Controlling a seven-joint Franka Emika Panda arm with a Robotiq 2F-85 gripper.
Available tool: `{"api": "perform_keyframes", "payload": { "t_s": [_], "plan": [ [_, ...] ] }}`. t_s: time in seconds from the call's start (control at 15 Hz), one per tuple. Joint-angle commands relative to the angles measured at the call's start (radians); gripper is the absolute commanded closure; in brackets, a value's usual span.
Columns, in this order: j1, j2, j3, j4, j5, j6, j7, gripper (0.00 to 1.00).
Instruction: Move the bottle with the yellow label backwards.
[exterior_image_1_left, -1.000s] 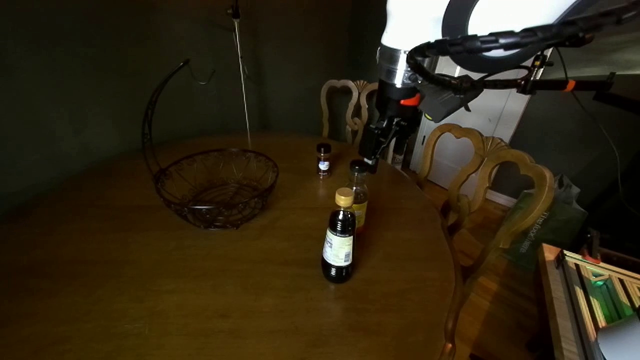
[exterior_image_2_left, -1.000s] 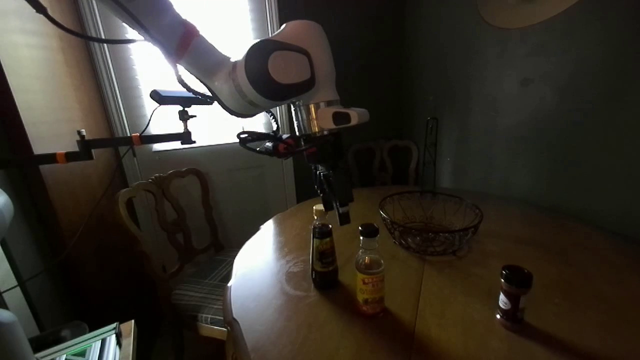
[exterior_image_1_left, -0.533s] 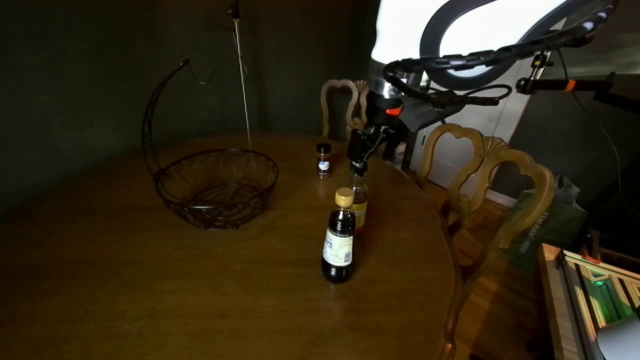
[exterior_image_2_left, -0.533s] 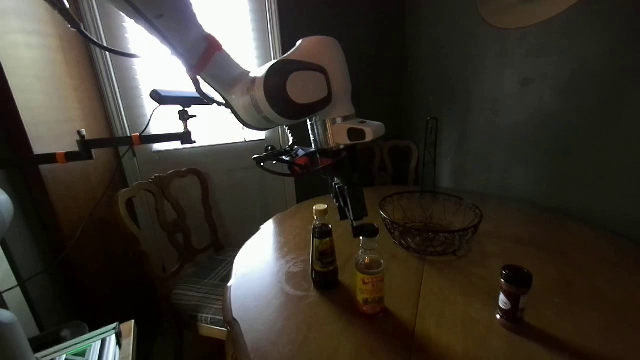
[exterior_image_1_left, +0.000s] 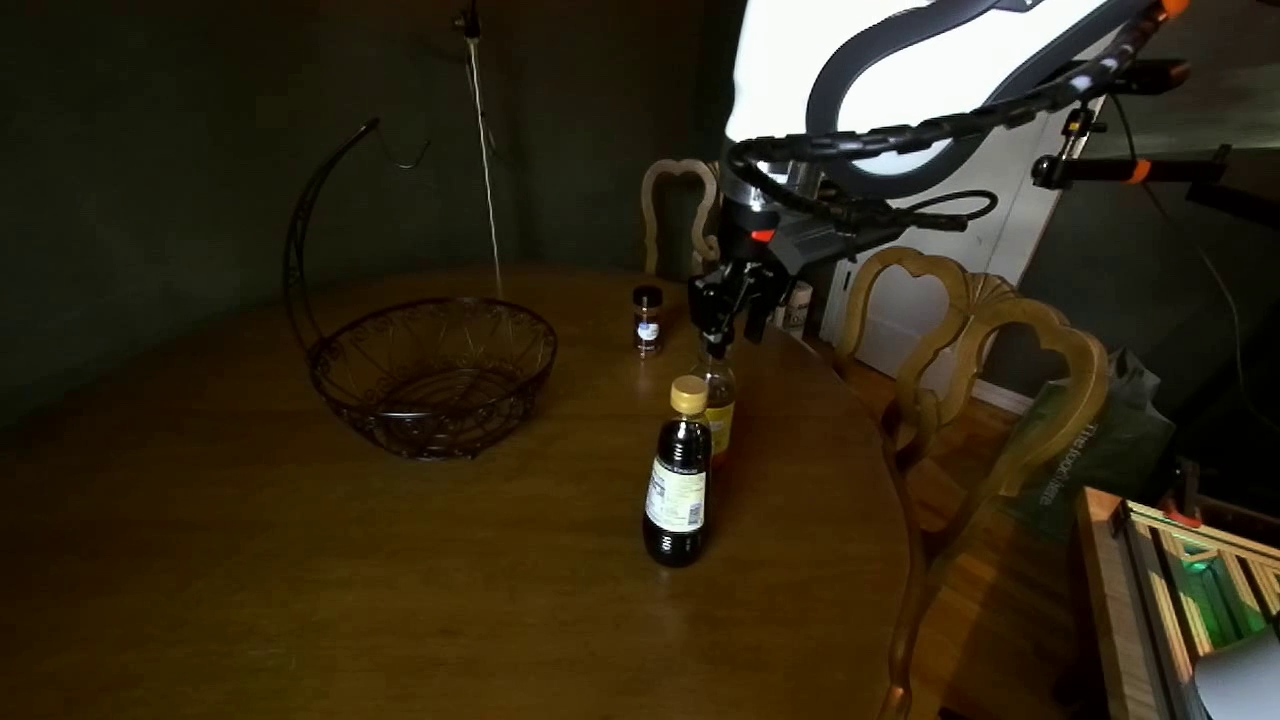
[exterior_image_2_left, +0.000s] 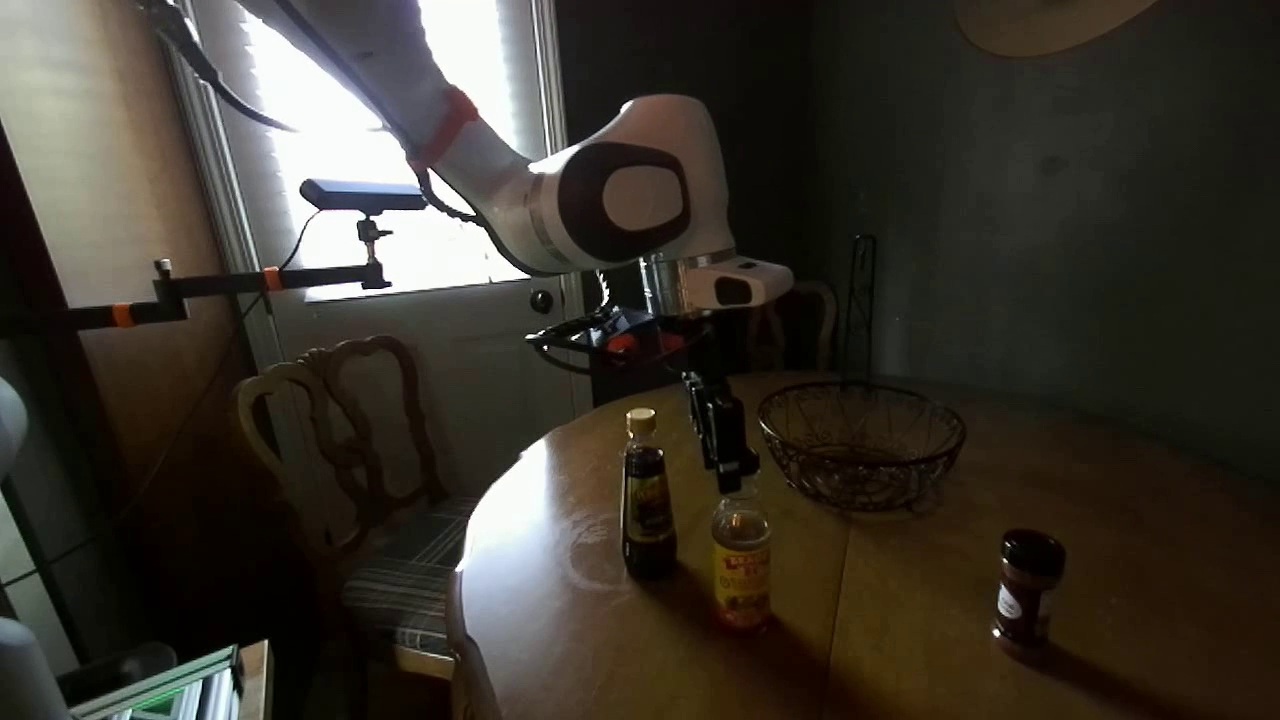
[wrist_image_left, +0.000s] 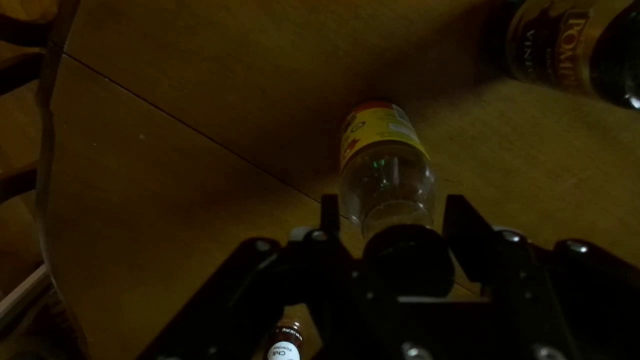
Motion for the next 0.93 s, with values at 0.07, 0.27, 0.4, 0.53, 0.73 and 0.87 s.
{"api": "perform_keyframes", "payload": {
  "t_s": [0.07, 0.27, 0.4, 0.53, 0.73, 0.87],
  "plan": [
    [0.013, 0.041, -0.022, 0.017, -0.007, 0.065, 0.051, 0.39],
    [0.016, 0.051, -0.029, 0.019, 0.001, 0.091, 0.051, 0.13],
    [0.017, 0.057, -0.033, 0.021, 0.002, 0.104, 0.052, 0.11],
    [0.020, 0.060, -0.034, 0.027, 0.013, 0.090, 0.043, 0.36],
    [0.023, 0.050, -0.036, 0.037, 0.010, 0.030, 0.041, 0.55],
    [0.020, 0.030, -0.041, 0.065, 0.008, -0.033, 0.038, 0.71]
  ]
}}
